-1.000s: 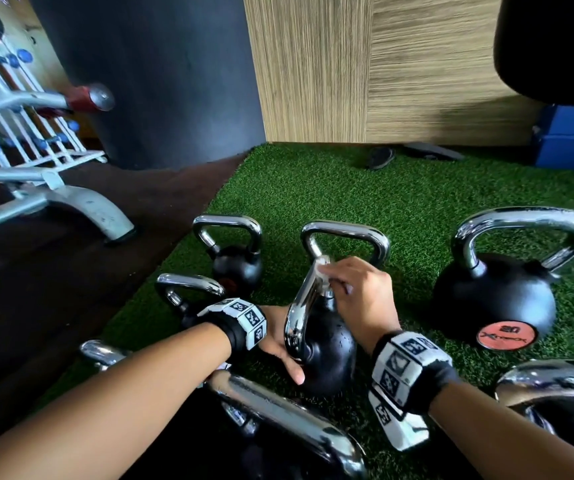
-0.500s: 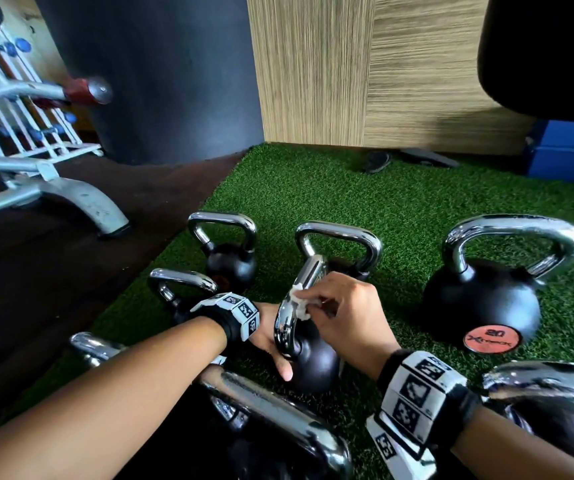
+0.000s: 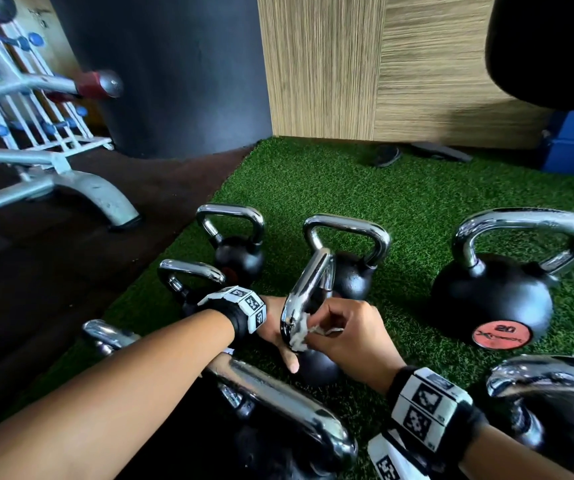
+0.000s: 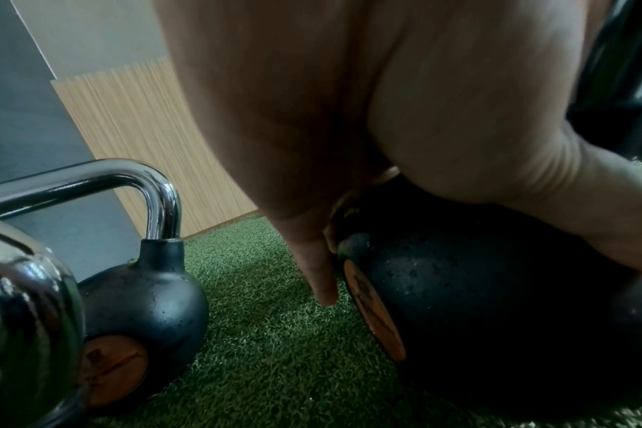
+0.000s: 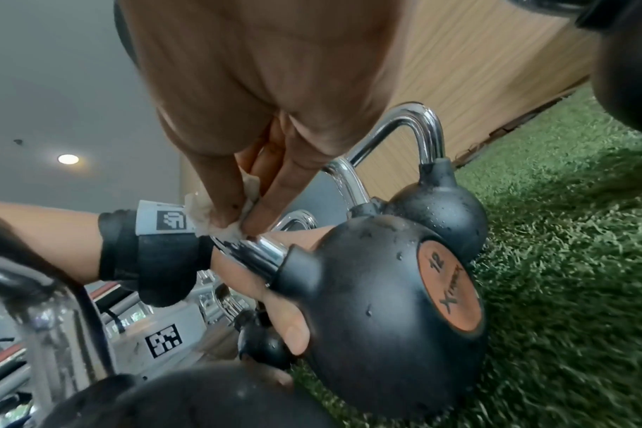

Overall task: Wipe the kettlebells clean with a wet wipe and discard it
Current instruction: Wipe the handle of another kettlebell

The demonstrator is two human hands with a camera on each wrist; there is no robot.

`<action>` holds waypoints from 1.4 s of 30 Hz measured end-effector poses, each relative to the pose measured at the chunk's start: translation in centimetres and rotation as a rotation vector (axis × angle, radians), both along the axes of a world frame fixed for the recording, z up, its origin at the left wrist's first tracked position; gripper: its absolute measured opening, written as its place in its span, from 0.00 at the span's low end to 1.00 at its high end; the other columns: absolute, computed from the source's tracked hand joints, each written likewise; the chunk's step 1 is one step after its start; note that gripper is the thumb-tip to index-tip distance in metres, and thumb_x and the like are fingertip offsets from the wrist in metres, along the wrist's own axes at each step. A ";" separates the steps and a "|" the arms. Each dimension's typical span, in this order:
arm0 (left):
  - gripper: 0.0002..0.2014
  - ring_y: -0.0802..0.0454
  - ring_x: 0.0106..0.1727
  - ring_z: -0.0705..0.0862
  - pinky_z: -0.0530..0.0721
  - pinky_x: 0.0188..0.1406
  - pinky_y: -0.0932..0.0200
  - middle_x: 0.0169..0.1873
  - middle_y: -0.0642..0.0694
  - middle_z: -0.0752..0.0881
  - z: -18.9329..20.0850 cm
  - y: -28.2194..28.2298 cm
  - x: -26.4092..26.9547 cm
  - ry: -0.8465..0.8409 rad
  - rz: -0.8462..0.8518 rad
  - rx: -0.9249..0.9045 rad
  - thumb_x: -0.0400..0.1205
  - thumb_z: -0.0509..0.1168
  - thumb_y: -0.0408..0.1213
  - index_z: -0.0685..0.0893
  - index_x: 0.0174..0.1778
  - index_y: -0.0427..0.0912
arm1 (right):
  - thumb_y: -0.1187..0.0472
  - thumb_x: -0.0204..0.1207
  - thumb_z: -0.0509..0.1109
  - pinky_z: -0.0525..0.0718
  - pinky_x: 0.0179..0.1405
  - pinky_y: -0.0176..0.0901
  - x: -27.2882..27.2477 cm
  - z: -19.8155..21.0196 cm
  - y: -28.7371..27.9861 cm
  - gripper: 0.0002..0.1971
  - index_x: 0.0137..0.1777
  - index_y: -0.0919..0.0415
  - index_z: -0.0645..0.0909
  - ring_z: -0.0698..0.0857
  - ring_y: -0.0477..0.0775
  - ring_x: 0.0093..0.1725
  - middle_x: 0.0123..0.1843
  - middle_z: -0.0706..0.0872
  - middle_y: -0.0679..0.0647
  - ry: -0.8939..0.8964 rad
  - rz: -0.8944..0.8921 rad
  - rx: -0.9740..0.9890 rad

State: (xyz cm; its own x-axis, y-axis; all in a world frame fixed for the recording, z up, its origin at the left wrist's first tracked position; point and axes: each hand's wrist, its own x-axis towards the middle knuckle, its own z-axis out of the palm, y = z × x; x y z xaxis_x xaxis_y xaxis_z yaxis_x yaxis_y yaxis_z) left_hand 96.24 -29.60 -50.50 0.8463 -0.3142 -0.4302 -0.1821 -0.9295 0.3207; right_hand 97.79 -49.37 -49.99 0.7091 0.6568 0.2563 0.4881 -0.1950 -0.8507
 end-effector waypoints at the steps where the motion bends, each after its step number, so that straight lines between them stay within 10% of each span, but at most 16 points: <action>1: 0.23 0.41 0.54 0.84 0.82 0.47 0.68 0.54 0.37 0.84 -0.2 0.2 0.1 0.005 0.016 0.010 0.71 0.82 0.50 0.85 0.50 0.36 | 0.63 0.60 0.86 0.85 0.34 0.32 0.0 -0.3 0.1 0.08 0.33 0.54 0.88 0.87 0.41 0.32 0.32 0.90 0.43 0.001 -0.002 -0.008; 6: 0.22 0.51 0.48 0.78 0.79 0.44 0.67 0.52 0.32 0.84 -1.5 0.6 0.4 0.071 0.108 -0.076 0.71 0.83 0.48 0.85 0.47 0.35 | 0.61 0.63 0.85 0.75 0.33 0.22 0.0 -1.1 0.0 0.06 0.37 0.52 0.91 0.84 0.34 0.32 0.29 0.87 0.39 -0.041 -0.013 -0.079; 10: 0.36 0.54 0.63 0.81 0.78 0.73 0.49 0.63 0.48 0.86 -1.5 0.3 -0.2 0.186 0.086 -0.273 0.66 0.81 0.46 0.79 0.70 0.42 | 0.69 0.67 0.80 0.77 0.36 0.20 1.3 -0.5 0.2 0.14 0.47 0.51 0.93 0.84 0.32 0.33 0.36 0.89 0.41 -0.007 0.067 -0.112; 15: 0.38 0.46 0.73 0.78 0.73 0.79 0.45 0.72 0.49 0.81 -1.3 0.5 0.2 0.126 0.040 -0.098 0.68 0.84 0.47 0.80 0.74 0.48 | 0.71 0.72 0.77 0.77 0.33 0.22 2.5 0.3 1.2 0.12 0.52 0.56 0.92 0.83 0.39 0.35 0.40 0.90 0.45 -0.024 0.223 -0.274; 19: 0.32 0.47 0.73 0.79 0.74 0.78 0.49 0.72 0.46 0.82 -1.4 0.5 0.1 0.138 0.044 -0.053 0.74 0.81 0.44 0.81 0.73 0.42 | 0.77 0.70 0.75 0.86 0.40 0.33 3.1 0.4 1.5 0.15 0.45 0.56 0.93 0.90 0.52 0.43 0.44 0.92 0.51 0.017 0.350 -0.177; 24: 0.29 0.68 0.61 0.76 0.72 0.63 0.77 0.68 0.53 0.83 -1.8 1.1 0.2 0.077 0.077 -0.110 0.72 0.82 0.44 0.84 0.69 0.43 | 0.79 0.71 0.70 0.90 0.42 0.47 4.0 0.4 2.2 0.18 0.44 0.54 0.93 0.89 0.50 0.41 0.42 0.92 0.50 -0.050 0.440 -0.297; 27: 0.27 0.53 0.65 0.80 0.77 0.68 0.64 0.65 0.46 0.86 -2.4 1.3 0.4 0.099 0.089 -0.120 0.73 0.82 0.39 0.83 0.66 0.37 | 0.83 0.70 0.68 0.86 0.37 0.42 4.1 0.5 2.3 0.18 0.40 0.60 0.91 0.86 0.52 0.36 0.39 0.90 0.64 0.155 0.489 -0.197; 30: 0.27 0.49 0.64 0.82 0.80 0.59 0.75 0.57 0.53 0.87 -2.3 1.3 0.1 0.037 0.184 -0.201 0.70 0.84 0.39 0.82 0.62 0.44 | 0.84 0.73 0.68 0.87 0.39 0.37 3.8 0.0 2.1 0.07 0.47 0.79 0.85 0.86 0.50 0.35 0.41 0.87 0.69 0.489 0.510 -0.026; 32: 0.32 0.45 0.68 0.82 0.81 0.70 0.58 0.65 0.44 0.86 -2.1 1.0 0.2 0.013 0.149 -0.240 0.69 0.85 0.37 0.80 0.66 0.36 | 0.80 0.76 0.67 0.88 0.39 0.35 3.6 -0.5 2.3 0.08 0.53 0.83 0.82 0.86 0.50 0.36 0.44 0.86 0.67 0.672 0.478 0.084; 36: 0.39 0.79 0.64 0.76 0.72 0.67 0.76 0.62 0.74 0.81 -1.7 0.8 0.0 -0.012 0.104 -0.228 0.66 0.86 0.42 0.77 0.71 0.51 | 0.78 0.76 0.69 0.89 0.37 0.35 3.2 -1.2 3.1 0.10 0.56 0.83 0.81 0.86 0.52 0.37 0.45 0.87 0.66 0.850 0.326 0.247; 39: 0.43 0.56 0.74 0.77 0.75 0.76 0.56 0.71 0.55 0.79 -1.5 0.7 0.1 -0.059 0.049 -0.209 0.64 0.87 0.45 0.76 0.75 0.48 | 0.76 0.70 0.76 0.89 0.36 0.37 3.0 -1.6 3.2 0.07 0.40 0.64 0.90 0.88 0.51 0.34 0.38 0.90 0.60 0.792 0.309 0.240; 42: 0.49 0.48 0.81 0.70 0.70 0.82 0.43 0.79 0.48 0.73 -0.7 0.4 0.0 -0.057 0.011 -0.255 0.64 0.87 0.41 0.72 0.81 0.47 | 0.75 0.65 0.78 0.90 0.36 0.41 3.3 -1.4 3.8 0.05 0.40 0.69 0.89 0.91 0.56 0.35 0.40 0.91 0.66 0.820 0.202 0.313</action>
